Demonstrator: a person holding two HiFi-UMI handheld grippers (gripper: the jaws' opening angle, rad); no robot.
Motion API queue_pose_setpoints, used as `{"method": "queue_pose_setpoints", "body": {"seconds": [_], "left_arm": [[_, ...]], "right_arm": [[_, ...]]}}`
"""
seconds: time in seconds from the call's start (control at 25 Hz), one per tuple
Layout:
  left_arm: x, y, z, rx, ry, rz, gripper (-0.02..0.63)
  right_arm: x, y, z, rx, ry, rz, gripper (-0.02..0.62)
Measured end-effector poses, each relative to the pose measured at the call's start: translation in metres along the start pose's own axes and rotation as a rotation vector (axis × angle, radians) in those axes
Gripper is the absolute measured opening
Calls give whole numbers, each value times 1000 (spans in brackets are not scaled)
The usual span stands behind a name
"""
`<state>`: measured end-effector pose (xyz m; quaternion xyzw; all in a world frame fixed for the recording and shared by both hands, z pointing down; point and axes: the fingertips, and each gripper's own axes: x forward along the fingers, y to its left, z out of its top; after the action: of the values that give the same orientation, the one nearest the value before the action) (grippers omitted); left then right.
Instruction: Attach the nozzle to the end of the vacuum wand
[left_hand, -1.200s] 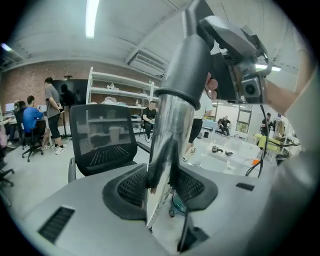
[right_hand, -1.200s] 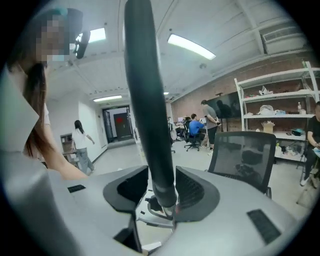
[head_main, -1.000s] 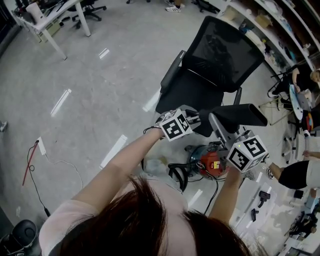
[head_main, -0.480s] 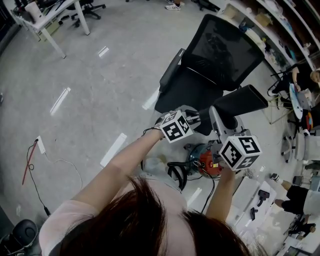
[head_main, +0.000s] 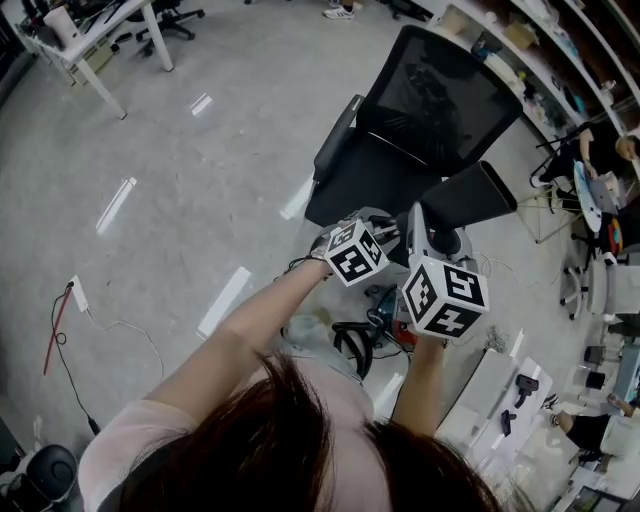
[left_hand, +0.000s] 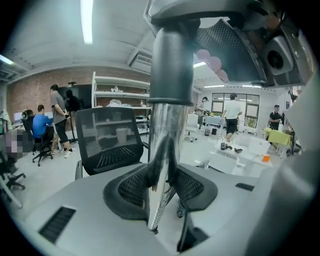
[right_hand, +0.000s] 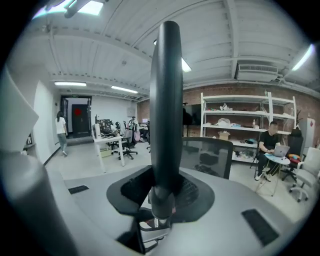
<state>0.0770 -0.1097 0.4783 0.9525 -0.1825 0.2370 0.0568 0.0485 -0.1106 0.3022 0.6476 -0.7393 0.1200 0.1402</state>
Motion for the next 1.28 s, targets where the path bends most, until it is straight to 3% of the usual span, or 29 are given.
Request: {"method": "queue_pose_setpoints", "body": {"seconds": [0.28, 0.8, 0.92, 1.28], "left_arm": [[-2, -5, -2, 6, -1, -23, 160], [-8, -6, -5, 7, -1, -56, 160], [-10, -8, -6, 9, -8, -75, 160], [-11, -5, -4, 7, -12, -27, 160]], "right_arm": [[-7, -2, -5, 79, 29, 83, 132], [-27, 6, 16, 39, -22, 208, 132], [-28, 9, 17, -15, -10, 233, 117], [-25, 8, 19, -32, -52, 100, 106]]}}
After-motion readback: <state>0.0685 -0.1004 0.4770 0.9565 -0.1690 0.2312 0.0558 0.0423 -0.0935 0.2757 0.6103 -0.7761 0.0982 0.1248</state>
